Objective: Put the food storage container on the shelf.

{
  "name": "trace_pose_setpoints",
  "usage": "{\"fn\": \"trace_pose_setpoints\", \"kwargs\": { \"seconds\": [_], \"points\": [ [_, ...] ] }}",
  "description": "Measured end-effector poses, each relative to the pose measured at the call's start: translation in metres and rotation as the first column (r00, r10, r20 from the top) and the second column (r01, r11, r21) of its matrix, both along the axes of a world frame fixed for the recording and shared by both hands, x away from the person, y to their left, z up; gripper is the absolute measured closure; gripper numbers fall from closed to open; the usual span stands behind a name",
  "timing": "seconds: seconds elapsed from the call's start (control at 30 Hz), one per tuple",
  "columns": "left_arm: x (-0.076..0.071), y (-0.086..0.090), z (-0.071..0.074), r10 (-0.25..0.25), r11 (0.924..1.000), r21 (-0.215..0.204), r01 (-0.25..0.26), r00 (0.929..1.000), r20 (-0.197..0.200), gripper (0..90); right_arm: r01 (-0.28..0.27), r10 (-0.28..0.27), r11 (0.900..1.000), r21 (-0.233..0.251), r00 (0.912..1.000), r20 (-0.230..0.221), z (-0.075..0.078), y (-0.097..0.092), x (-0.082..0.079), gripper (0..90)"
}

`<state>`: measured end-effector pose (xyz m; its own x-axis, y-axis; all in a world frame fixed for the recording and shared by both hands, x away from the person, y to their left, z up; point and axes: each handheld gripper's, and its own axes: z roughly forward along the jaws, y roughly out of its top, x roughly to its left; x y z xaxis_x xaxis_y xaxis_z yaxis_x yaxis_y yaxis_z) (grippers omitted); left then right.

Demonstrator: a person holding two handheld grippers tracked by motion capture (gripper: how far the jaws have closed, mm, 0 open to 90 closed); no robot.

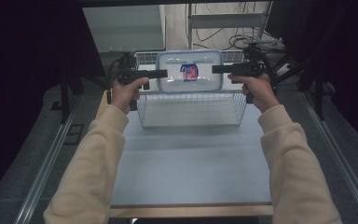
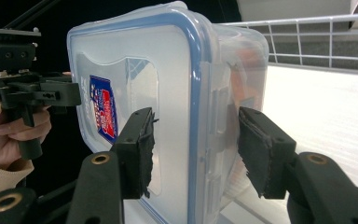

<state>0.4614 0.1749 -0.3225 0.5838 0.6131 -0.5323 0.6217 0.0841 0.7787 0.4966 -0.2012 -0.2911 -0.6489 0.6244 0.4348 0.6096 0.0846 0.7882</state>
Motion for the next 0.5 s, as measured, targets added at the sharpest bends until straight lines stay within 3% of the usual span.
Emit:
{"fn": "trace_pose_setpoints", "kwargs": {
  "seconds": [0.3, 0.5],
  "points": [
    [0.014, -0.003, 0.003, 0.016, 0.9999, 0.0, -0.016, 0.9989, -0.045, 45.3, 0.02, -0.02, 0.9998, -0.005, 0.9996, -0.019, 0.0, 0.0, 0.011, 45.5],
    [0.025, -0.003, 0.001, 0.035, 0.9986, -0.037, -0.038, 0.9962, -0.08, 43.5, 0.049, -0.049, 0.9986, -0.019, 0.9982, -0.035, 0.0, 0.006, 0.017, 42.2]
  ]
}}
